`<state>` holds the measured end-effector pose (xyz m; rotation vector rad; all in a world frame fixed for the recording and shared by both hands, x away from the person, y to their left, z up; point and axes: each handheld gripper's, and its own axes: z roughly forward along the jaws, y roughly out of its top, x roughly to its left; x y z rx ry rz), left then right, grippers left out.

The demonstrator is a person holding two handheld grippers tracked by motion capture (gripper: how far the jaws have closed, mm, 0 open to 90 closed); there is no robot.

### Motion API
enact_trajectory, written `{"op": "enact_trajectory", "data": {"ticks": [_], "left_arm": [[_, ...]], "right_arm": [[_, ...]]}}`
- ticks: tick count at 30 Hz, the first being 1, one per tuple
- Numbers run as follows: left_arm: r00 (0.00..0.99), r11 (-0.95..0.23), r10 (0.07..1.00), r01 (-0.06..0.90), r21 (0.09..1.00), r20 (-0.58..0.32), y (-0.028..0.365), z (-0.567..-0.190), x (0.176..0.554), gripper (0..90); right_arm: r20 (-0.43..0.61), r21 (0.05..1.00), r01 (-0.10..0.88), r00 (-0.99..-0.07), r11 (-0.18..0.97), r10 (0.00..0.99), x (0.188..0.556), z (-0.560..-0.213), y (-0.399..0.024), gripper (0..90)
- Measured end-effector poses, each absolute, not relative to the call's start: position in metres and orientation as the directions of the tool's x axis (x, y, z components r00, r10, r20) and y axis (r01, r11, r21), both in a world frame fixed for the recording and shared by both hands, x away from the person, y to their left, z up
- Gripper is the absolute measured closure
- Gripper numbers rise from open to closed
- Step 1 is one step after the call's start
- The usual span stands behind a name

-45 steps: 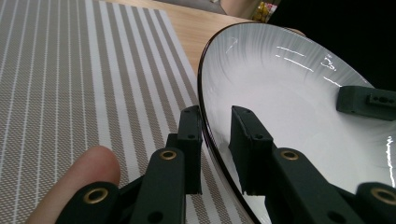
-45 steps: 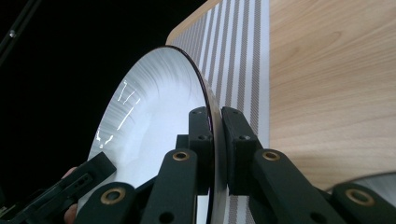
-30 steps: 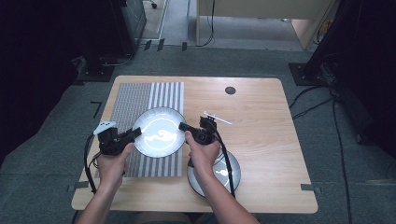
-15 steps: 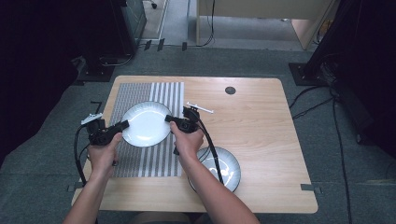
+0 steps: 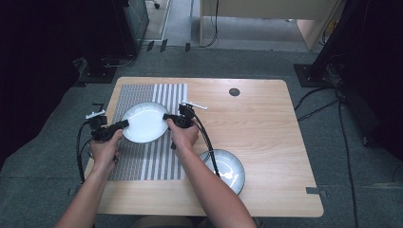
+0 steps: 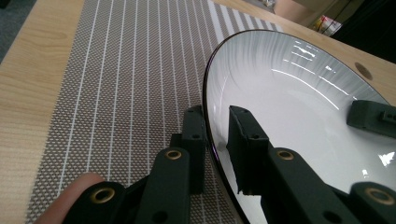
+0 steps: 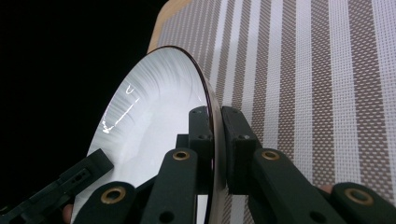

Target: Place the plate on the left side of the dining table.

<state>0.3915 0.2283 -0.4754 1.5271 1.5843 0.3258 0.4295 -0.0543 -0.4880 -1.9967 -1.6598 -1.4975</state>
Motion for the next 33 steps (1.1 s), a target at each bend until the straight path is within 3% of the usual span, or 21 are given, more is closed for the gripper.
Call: {"op": "enact_trajectory", "data": {"ticks": [15,33], "left_arm": [[0.120,0.201,0.920,0.676,0.709,-0.374,0.224,-0.494,0.417,77.9],[0.109,0.200,0.920,0.696,0.690,-0.377,0.228,-0.510,0.424,77.9]], "right_arm": [[0.751,0.458,0.789,-0.097,-0.410,0.653,0.458,-0.518,-0.052,84.2],[0.721,0.478,0.789,-0.101,-0.386,0.686,0.462,-0.528,-0.047,84.0]]}}
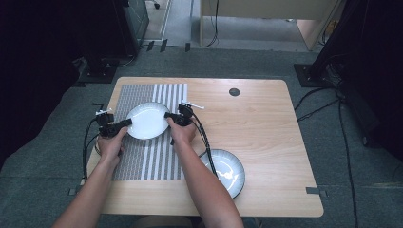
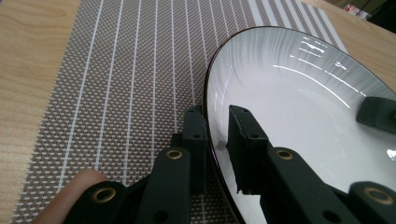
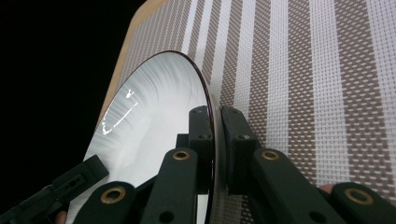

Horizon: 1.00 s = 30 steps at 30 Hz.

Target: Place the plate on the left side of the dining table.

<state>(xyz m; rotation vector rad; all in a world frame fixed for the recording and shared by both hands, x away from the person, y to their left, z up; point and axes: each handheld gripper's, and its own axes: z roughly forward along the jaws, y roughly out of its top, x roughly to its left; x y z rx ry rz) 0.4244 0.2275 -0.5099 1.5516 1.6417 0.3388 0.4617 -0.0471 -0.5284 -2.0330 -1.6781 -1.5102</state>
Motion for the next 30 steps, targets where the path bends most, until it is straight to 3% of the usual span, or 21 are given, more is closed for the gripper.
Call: {"op": "enact_trajectory", "data": {"ticks": [20,24,27,30], "left_arm": [[0.126,0.212,0.909,0.683,0.699,-0.398,0.2276,-0.5143,0.4271,76.5],[0.128,0.173,0.930,0.675,0.717,-0.345,0.2232,-0.5126,0.4257,75.3],[0.121,0.160,0.939,0.672,0.723,-0.321,0.2216,-0.5119,0.4255,72.6],[0.097,0.170,0.944,0.678,0.715,-0.317,0.2228,-0.5117,0.4257,64.3]], "right_arm": [[0.711,0.476,0.789,-0.086,-0.388,0.697,0.4608,-0.5326,-0.0448,81.3],[0.702,0.482,0.792,-0.091,-0.376,0.707,0.4613,-0.5316,-0.0444,80.4],[0.713,0.466,0.806,-0.098,-0.365,0.694,0.4632,-0.5286,-0.0439,68.3],[0.733,0.444,0.815,-0.092,-0.372,0.674,0.4649,-0.5248,-0.0448,54.3]]}}
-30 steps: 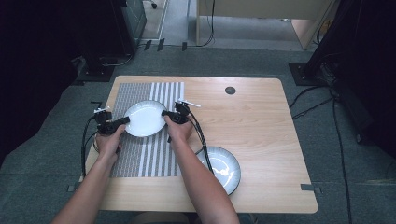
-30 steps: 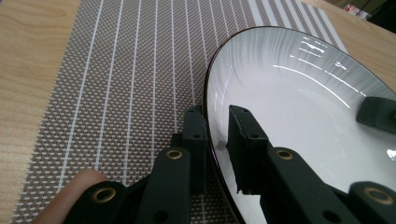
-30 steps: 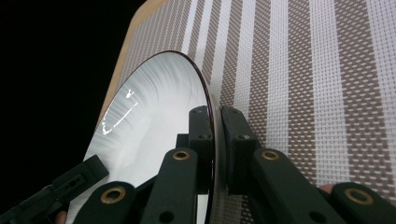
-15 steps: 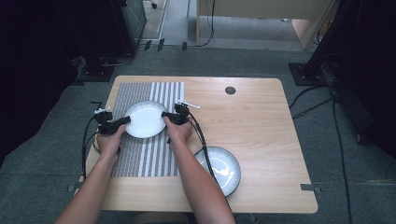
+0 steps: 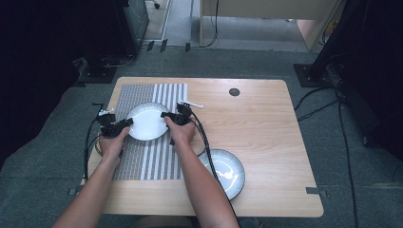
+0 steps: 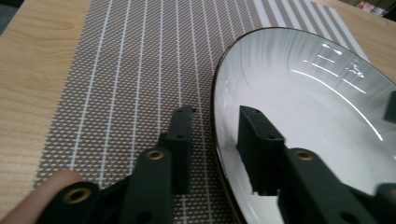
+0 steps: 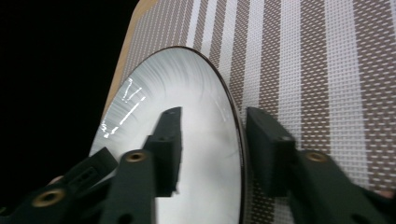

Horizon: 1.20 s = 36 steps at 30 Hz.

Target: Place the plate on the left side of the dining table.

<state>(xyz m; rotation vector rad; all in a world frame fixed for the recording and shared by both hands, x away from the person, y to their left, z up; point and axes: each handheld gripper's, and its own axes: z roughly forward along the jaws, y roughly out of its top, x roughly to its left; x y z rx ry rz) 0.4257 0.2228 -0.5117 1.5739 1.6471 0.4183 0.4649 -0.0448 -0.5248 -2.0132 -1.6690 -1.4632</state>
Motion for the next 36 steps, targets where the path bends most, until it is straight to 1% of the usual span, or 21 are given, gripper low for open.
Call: {"op": "enact_trajectory", "data": {"ticks": [3,5,6,9,12,13,14,16,17,20,23,27,30,36], "left_arm": [[0.103,0.168,0.941,0.682,0.711,-0.321,0.225,-0.511,0.425,54.9],[0.105,0.170,0.939,0.689,0.704,-0.329,0.226,-0.510,0.425,49.1],[0.101,0.171,0.939,0.693,0.700,-0.330,0.227,-0.509,0.425,46.3],[0.099,0.172,0.938,0.700,0.693,-0.332,0.231,-0.508,0.424,40.6],[0.095,0.160,0.944,0.707,0.689,-0.317,0.233,-0.506,0.422,36.4],[0.095,0.155,0.946,0.706,0.691,-0.309,0.233,-0.506,0.422,34.9],[0.098,0.146,0.949,0.706,0.693,-0.301,0.233,-0.505,0.421,33.4],[0.106,0.134,0.952,0.701,0.701,-0.287,0.233,-0.503,0.419,30.0],[0.110,0.126,0.954,0.698,0.705,-0.280,0.233,-0.501,0.418,28.4],[0.120,0.110,0.957,0.694,0.712,-0.265,0.232,-0.496,0.415,25.8],[0.124,0.092,0.962,0.693,0.715,-0.244,0.232,-0.492,0.412,24.2],[0.122,0.080,0.966,0.700,0.710,-0.228,0.231,-0.489,0.408,23.7],[0.125,0.062,0.970,0.699,0.712,-0.207,0.229,-0.487,0.406,24.7],[0.129,0.078,0.962,0.712,0.698,-0.239,0.228,-0.482,0.400,24.7]], "right_arm": [[0.699,0.479,0.809,-0.118,-0.339,0.705,0.465,-0.521,-0.045,44.3],[0.655,0.514,0.800,-0.136,-0.308,0.743,0.464,-0.517,-0.046,41.8],[0.639,0.526,0.797,-0.138,-0.298,0.757,0.465,-0.516,-0.046,39.0],[0.620,0.532,0.795,-0.133,-0.290,0.773,0.465,-0.513,-0.048,33.2],[0.569,0.556,0.797,-0.158,-0.237,0.807,0.464,-0.511,-0.049,32.4],[0.549,0.568,0.797,-0.181,-0.206,0.816,0.464,-0.510,-0.050,30.6],[0.519,0.589,0.790,-0.209,-0.169,0.829,0.463,-0.510,-0.050,30.9],[0.485,0.597,0.789,-0.209,-0.147,0.849,0.462,-0.508,-0.049,31.8],[0.487,0.590,0.794,-0.204,-0.148,0.849,0.462,-0.507,-0.050,31.8],[0.505,0.587,0.797,-0.223,-0.142,0.834,0.461,-0.504,-0.054,29.9],[0.478,0.605,0.788,-0.241,-0.118,0.845,0.459,-0.498,-0.056,29.9],[0.450,0.630,0.771,-0.272,-0.087,0.850,0.454,-0.488,-0.060,29.4],[0.440,0.643,0.763,-0.295,-0.069,0.848,0.451,-0.482,-0.063,27.2],[0.392,0.677,0.735,-0.322,-0.034,0.862,0.440,-0.468,-0.072,25.9]]}}
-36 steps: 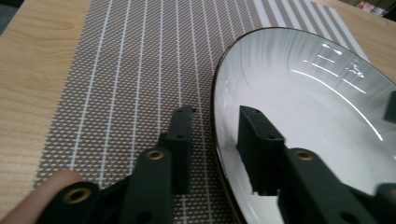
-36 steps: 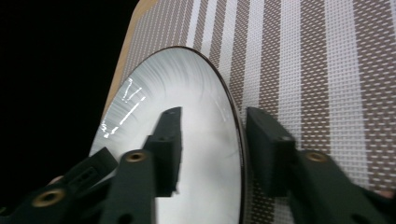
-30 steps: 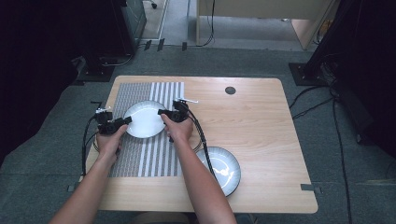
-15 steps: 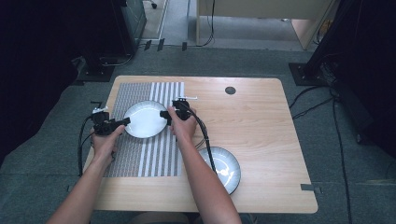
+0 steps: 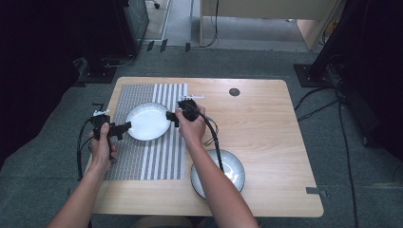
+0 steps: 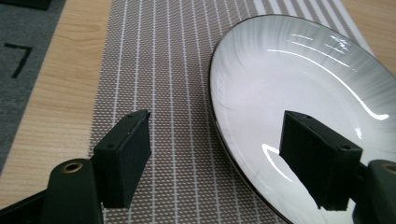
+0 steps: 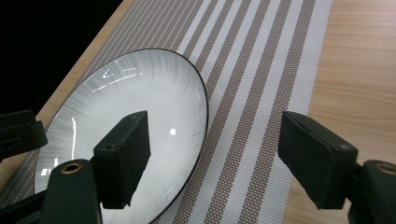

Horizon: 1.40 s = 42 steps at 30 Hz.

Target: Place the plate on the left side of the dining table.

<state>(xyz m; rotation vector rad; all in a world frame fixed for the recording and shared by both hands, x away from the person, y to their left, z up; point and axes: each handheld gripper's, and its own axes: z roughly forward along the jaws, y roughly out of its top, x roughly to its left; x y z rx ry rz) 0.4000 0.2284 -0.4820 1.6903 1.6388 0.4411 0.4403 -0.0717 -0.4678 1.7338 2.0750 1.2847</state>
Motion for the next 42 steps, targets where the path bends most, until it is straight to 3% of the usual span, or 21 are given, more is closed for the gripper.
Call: {"op": "enact_trajectory", "data": {"ticks": [23,42], "left_arm": [[0.201,0.047,0.952,0.653,0.756,-0.233,0.212,-0.455,0.361,24.2],[0.232,0.058,0.940,0.615,0.787,-0.251,0.208,-0.452,0.313,24.6]], "right_arm": [[0.357,0.730,0.683,-0.342,-0.032,0.869,0.397,-0.429,-0.126,25.5],[0.330,0.765,0.642,-0.320,-0.053,0.888,0.353,-0.427,-0.185,25.6]]}}
